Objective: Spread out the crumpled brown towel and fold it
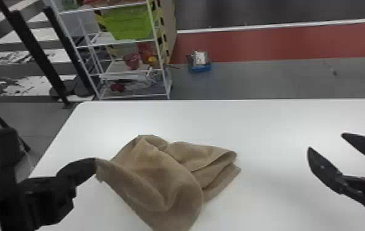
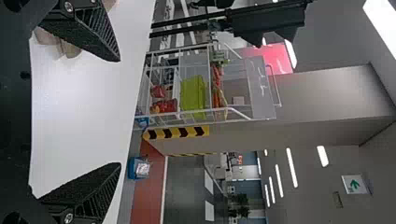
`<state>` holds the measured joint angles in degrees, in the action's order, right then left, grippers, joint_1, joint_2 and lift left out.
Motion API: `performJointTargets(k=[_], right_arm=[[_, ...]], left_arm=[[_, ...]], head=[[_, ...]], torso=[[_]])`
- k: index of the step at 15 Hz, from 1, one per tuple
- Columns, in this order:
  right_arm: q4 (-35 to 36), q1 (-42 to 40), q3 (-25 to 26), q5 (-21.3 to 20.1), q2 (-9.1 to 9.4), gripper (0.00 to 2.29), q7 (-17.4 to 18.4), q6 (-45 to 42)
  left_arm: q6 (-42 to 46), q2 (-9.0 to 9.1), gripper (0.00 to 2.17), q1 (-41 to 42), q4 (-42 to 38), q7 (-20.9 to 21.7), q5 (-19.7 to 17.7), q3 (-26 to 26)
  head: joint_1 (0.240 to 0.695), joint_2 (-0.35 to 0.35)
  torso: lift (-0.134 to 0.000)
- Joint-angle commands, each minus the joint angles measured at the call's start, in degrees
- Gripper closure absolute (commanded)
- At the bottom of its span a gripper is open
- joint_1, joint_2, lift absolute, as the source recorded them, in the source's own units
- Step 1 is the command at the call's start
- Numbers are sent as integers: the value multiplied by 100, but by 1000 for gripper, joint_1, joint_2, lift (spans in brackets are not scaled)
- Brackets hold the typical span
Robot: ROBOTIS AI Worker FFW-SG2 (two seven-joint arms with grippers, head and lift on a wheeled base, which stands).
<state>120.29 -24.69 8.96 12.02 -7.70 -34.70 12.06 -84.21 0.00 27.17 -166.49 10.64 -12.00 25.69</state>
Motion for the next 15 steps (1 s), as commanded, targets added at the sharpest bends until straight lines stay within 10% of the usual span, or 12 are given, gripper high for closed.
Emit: performJointTargets(k=[1, 15], right_arm=[[-471, 421, -386, -429, -21, 83, 7, 21], [-2370, 1871, -1740, -850, -65, 218, -107, 161]], left_arm=[[-400, 15, 1875, -318, 12, 70, -83, 102], [-582, -35, 1875, -1461, 91, 448, -1657, 1948]], head=[[695, 185], [695, 328]], torso=[[-124], [-124]])
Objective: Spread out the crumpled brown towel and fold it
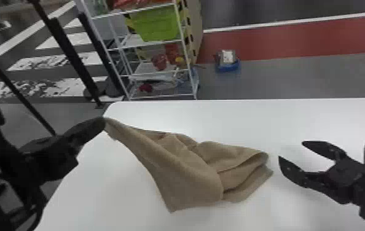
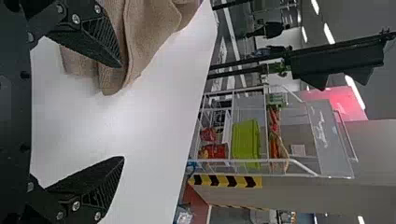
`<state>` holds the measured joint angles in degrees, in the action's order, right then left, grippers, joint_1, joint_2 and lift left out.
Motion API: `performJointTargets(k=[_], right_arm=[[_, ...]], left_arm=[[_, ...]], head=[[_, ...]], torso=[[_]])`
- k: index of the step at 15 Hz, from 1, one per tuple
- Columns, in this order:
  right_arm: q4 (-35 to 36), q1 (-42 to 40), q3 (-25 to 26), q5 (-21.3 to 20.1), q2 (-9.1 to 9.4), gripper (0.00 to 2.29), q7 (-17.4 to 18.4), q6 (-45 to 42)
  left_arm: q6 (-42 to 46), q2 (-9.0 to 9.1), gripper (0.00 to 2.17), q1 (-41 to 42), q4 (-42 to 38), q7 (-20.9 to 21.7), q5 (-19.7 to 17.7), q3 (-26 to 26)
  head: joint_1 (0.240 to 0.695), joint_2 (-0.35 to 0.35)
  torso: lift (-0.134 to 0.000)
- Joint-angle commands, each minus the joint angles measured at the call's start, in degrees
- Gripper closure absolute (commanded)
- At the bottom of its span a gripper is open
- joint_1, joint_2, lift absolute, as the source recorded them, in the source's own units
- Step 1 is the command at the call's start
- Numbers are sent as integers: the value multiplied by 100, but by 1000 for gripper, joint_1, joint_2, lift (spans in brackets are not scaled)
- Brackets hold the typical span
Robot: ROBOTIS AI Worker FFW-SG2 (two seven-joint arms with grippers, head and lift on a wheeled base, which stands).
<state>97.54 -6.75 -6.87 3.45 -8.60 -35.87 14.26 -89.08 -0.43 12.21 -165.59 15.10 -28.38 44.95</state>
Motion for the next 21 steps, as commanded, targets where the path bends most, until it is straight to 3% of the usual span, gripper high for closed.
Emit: performJointTargets(k=[1, 9, 11, 12, 13, 15, 18, 21], right_arm=[[-166, 148, -253, 42, 34, 218, 18, -59], [-482, 825, -869, -494, 69, 390, 106, 750], [-570, 956, -948, -573, 69, 768, 97, 1084], [-605, 1000, -965, -608, 69, 1075, 71, 1154], [-631, 1053, -939, -600, 69, 1558, 9, 1312], [-596, 1000, -895, -512, 51, 2013, -184, 1383], [-456, 851, -737, -371, 51, 2125, -325, 1277], [406, 385, -341, -143, 51, 2128, -228, 1031]], left_arm=[[-95, 7, 1875, 53, 1, 2, -27, 23], [-95, 43, 1875, 229, -8, 10, -106, 93], [-95, 43, 1875, 229, 1, 10, -98, 93], [-95, 43, 1875, 229, 1, 2, -98, 93], [-95, 43, 1875, 229, 1, 2, -98, 93], [-95, 34, 1875, 229, 1, 2, -80, 111], [-95, 25, 1875, 229, 10, 10, -89, 155], [-95, 34, 1875, 229, 71, 90, -98, 216]], head=[[695, 342], [695, 350], [695, 350], [695, 350], [695, 350], [695, 350], [695, 350], [695, 350]], torso=[[-124], [-124], [-124], [-124], [-124], [-124], [-124], [-124]])
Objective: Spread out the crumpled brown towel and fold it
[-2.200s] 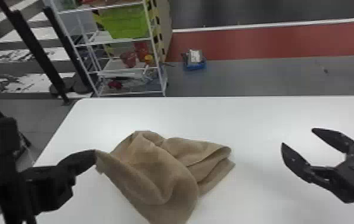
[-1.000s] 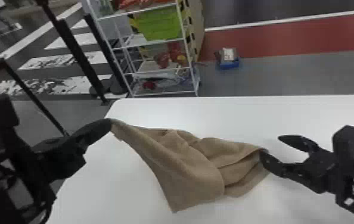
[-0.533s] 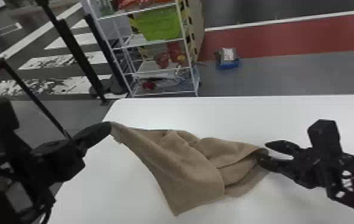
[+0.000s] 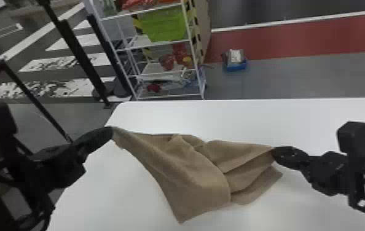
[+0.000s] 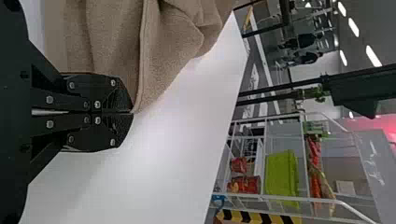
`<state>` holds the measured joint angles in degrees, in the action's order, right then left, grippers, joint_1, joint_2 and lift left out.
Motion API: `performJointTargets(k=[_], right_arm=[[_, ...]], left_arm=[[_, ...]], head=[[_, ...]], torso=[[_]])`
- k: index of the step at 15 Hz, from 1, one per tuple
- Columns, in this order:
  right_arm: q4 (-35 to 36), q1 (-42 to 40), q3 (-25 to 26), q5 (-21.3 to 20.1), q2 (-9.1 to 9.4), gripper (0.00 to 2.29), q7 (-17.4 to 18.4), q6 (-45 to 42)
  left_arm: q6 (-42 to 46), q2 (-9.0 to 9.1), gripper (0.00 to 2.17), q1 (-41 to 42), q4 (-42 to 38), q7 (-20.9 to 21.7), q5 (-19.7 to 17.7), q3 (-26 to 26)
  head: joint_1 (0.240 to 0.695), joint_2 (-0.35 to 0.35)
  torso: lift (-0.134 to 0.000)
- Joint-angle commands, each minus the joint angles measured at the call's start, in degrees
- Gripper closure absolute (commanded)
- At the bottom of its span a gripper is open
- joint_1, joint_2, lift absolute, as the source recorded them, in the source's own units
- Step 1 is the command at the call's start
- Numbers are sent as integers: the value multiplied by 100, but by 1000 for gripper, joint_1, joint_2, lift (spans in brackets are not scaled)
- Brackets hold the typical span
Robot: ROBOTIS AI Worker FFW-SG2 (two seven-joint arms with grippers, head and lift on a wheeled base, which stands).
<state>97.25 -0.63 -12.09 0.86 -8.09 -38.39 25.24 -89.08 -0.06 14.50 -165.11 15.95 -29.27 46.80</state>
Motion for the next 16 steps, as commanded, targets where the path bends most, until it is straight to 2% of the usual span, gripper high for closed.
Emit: performJointTargets(k=[1, 4, 6, 8, 10, 11, 12, 13, 16], right_arm=[[849, -385, 365, 213, 0, 2128, 42, -67], [2193, -947, 892, 599, -9, 2128, 86, -50], [3134, -1396, 1288, 714, -18, 2125, 104, 73], [3890, -1817, 1507, 687, -105, 2125, 42, 284], [4338, -2354, 1349, 318, -334, 2125, -90, 495], [4399, -2617, 1129, -112, -422, 2125, -81, 495], [4355, -2802, 962, -517, -422, 2121, -72, 478], [4197, -2986, 927, -640, -422, 2030, -63, 460], [3863, -3171, 787, -965, -439, 1096, -151, 1339]], left_arm=[[-95, -12, 1875, 0, 32, 40, -8, 48], [-95, -21, 1875, 18, 67, 304, -17, 48], [-95, -3, 1875, 18, 93, 532, -43, 39], [-95, -21, 1875, 18, 129, 541, -35, -22], [-95, -29, 1875, 18, 181, 559, 1, -101], [-95, -29, 1875, 18, 225, 568, 1, -110], [-95, -21, 1875, 18, 225, 576, 1, -110], [-95, -21, 1875, 26, 225, 585, 9, -110], [-95, -21, 1875, 35, 243, 585, 44, -110]], head=[[695, 350], [695, 350], [695, 350], [695, 336], [695, 321], [695, 326], [695, 335], [695, 346], [695, 350]], torso=[[-124], [-124], [-124], [-124], [-124], [-124], [-124], [-124], [-124]])
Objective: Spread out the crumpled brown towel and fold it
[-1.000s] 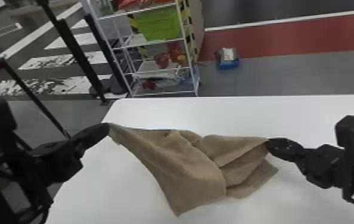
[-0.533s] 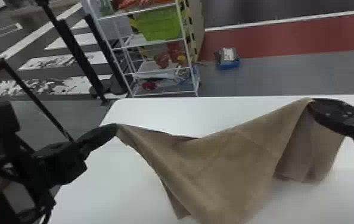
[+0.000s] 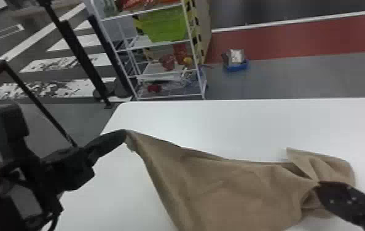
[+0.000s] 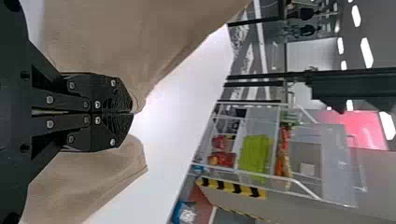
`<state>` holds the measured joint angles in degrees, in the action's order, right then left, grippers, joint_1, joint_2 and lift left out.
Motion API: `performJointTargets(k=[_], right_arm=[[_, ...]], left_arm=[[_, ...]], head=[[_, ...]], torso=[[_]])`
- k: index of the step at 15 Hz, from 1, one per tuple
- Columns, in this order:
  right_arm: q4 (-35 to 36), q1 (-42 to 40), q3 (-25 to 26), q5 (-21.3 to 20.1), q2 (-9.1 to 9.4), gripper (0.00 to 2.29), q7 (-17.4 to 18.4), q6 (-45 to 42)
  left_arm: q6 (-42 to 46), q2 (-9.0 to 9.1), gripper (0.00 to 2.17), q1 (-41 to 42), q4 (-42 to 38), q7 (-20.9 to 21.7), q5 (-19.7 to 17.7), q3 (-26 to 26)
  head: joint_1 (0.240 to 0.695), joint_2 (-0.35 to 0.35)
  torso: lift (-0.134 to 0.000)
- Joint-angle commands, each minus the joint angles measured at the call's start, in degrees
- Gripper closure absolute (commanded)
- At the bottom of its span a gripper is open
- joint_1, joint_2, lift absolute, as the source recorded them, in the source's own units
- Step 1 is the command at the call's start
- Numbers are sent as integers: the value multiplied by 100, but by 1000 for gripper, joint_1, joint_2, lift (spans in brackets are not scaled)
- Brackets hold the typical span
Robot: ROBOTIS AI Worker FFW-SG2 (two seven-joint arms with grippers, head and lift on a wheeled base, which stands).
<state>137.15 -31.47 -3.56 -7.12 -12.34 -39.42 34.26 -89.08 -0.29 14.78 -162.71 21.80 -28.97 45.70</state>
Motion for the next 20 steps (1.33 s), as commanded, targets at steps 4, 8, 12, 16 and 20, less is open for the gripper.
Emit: performJointTargets(k=[4, 8, 12, 16, 20], right_arm=[[-171, -17, 277, -395, -155, 292, -1103, 2388], [-286, 80, 1428, 677, -50, 292, -1306, 2230], [-839, 853, 2272, 1951, 434, 164, -884, 2037], [-1349, 985, 1086, 1925, 434, 144, 268, -266], [-1340, 1292, -171, 1204, 434, 407, 1226, 121]], left_arm=[[-95, -6, 1875, 130, -6, 17, 41, 124], [-95, 44, 1875, 244, -24, 26, 41, 238], [-95, 38, 1875, 244, -50, -53, 58, 132], [-95, 3, 1875, 227, -24, -62, 234, 9], [-95, -23, 1875, 183, 108, -36, 428, -114]], head=[[695, 350], [695, 345], [695, 256], [695, 210], [695, 279]], torso=[[-124], [-124], [-124], [-124], [-124]])
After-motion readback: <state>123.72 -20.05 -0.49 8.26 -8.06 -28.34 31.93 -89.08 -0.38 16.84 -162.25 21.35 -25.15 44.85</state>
